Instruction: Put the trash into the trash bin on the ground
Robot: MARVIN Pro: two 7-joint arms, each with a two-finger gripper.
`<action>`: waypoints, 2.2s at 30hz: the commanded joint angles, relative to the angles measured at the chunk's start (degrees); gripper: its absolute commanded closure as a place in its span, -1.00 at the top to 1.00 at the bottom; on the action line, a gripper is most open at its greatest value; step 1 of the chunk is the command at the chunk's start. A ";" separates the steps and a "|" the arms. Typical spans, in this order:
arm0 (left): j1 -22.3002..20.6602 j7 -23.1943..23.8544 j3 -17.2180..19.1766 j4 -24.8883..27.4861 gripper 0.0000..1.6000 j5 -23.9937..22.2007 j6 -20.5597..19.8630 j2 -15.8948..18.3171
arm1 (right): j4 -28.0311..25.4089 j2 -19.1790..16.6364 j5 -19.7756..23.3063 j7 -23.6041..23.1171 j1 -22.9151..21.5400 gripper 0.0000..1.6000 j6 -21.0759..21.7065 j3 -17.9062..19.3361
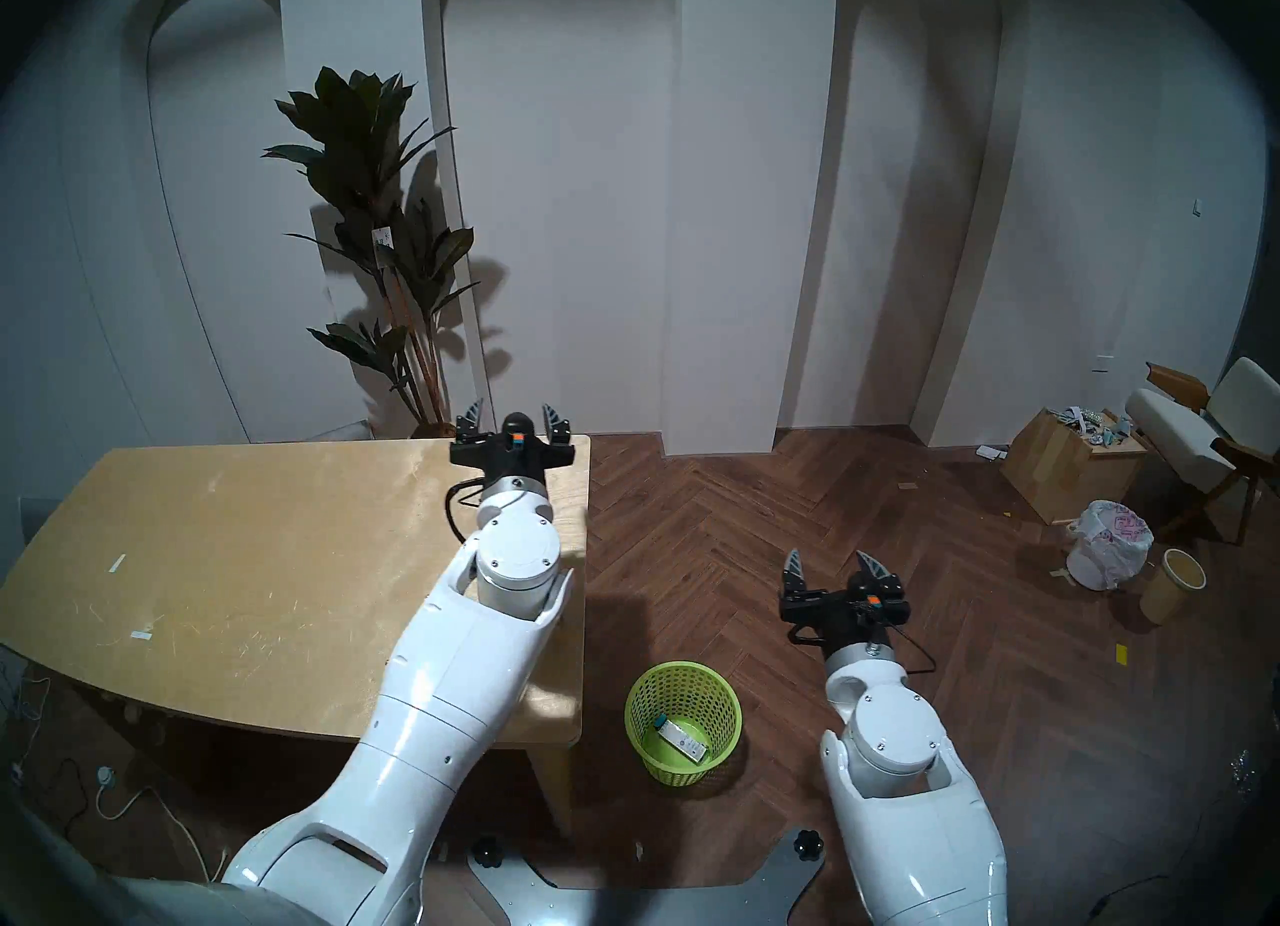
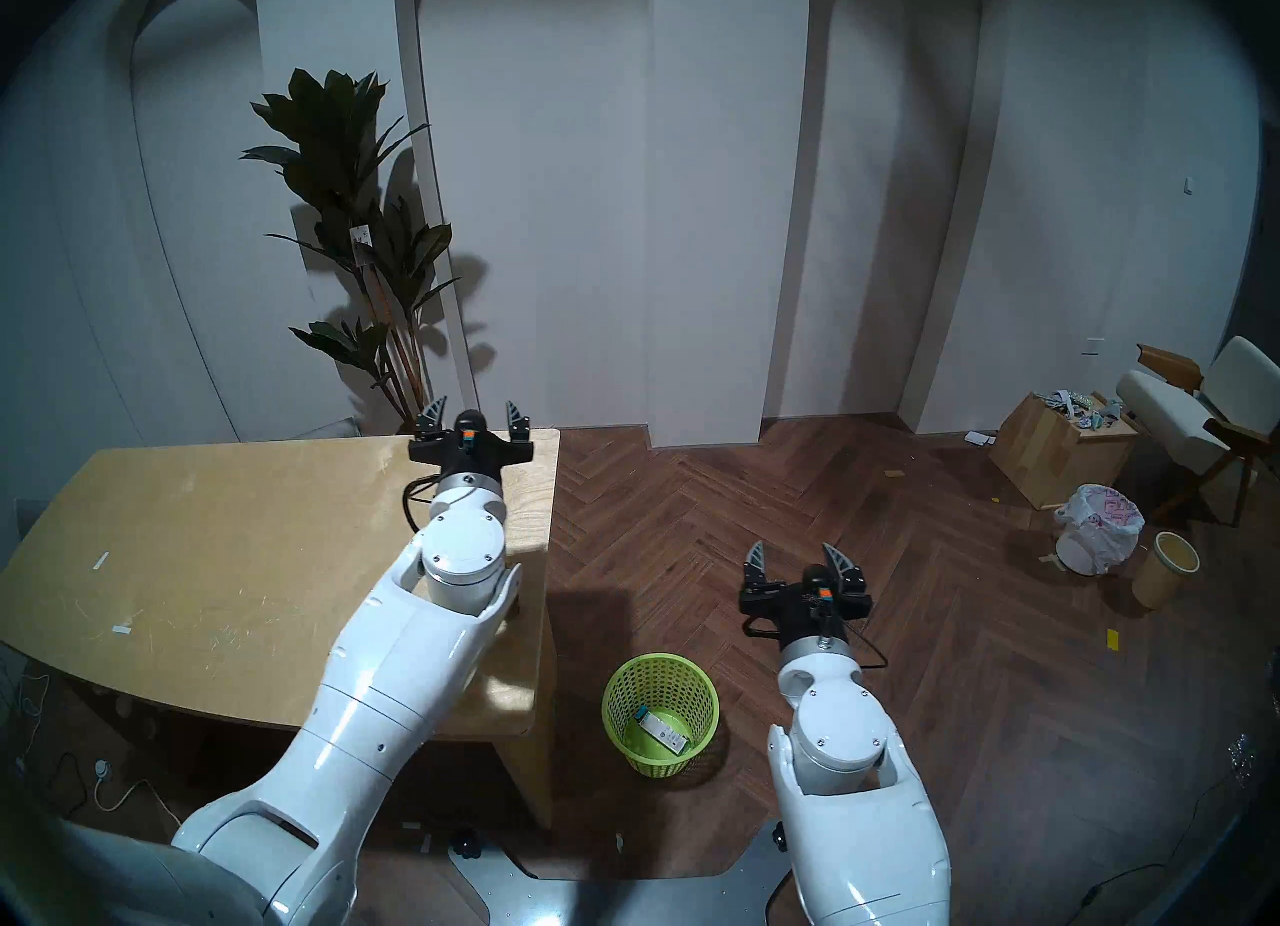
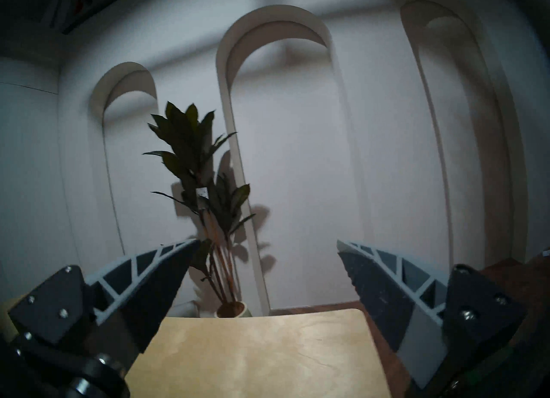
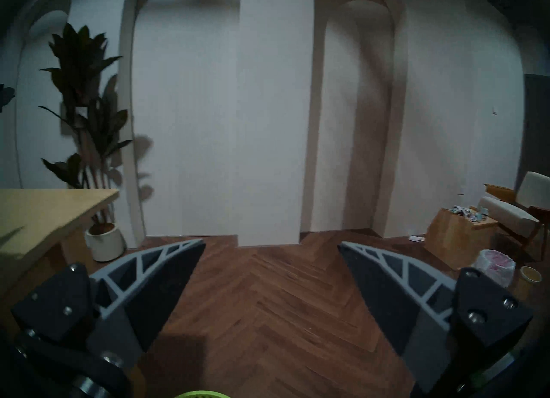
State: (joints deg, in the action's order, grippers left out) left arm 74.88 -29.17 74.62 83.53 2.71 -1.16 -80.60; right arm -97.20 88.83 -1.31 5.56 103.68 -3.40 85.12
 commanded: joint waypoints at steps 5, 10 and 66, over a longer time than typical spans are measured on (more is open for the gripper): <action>5.13 -2.99 7.75 8.78 1.00 0.23 -0.42 6.11 | -1.79 -1.35 -0.64 -4.24 -4.47 1.00 0.17 -10.97; 8.83 -4.03 11.35 11.75 1.00 0.08 -0.96 7.74 | -2.04 -2.56 -0.44 -6.29 -5.88 1.00 0.81 -15.63; 43.67 13.02 32.32 44.43 1.00 -21.71 -19.25 13.35 | 15.12 -1.97 26.06 5.17 -24.89 1.00 6.97 -42.50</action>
State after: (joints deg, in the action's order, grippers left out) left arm 117.35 -17.76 105.20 125.82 -18.07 -20.17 -68.24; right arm -84.18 83.97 22.86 8.06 83.18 8.00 44.75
